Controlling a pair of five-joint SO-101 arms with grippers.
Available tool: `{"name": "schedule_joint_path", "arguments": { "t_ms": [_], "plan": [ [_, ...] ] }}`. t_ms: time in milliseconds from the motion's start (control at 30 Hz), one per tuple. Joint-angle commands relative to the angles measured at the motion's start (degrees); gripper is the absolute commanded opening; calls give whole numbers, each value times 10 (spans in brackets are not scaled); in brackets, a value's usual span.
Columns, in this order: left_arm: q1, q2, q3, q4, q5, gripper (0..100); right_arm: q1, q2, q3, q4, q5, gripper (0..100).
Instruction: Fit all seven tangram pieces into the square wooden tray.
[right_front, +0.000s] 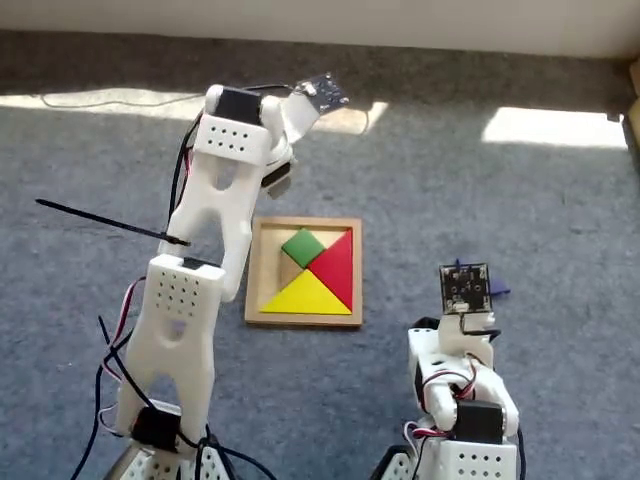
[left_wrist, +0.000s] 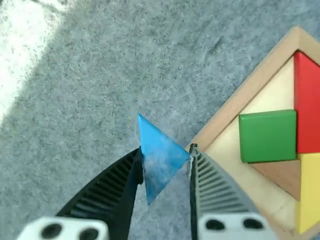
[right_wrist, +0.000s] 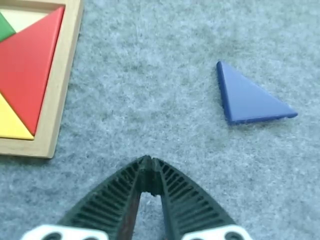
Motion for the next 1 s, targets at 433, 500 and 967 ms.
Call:
{"name": "schedule_joint_path", "arguments": {
  "t_ms": [433,500,967],
  "plan": [
    [46,-291,428,-93,-139,73,7,-9,49,-15,6,10],
    [54,-307,465,-124,-142,73,7,-9,49,-15,6,10],
    [138,-384,684,-320,-195,18,7,-9,49,-15,6,10]
  ]
}}
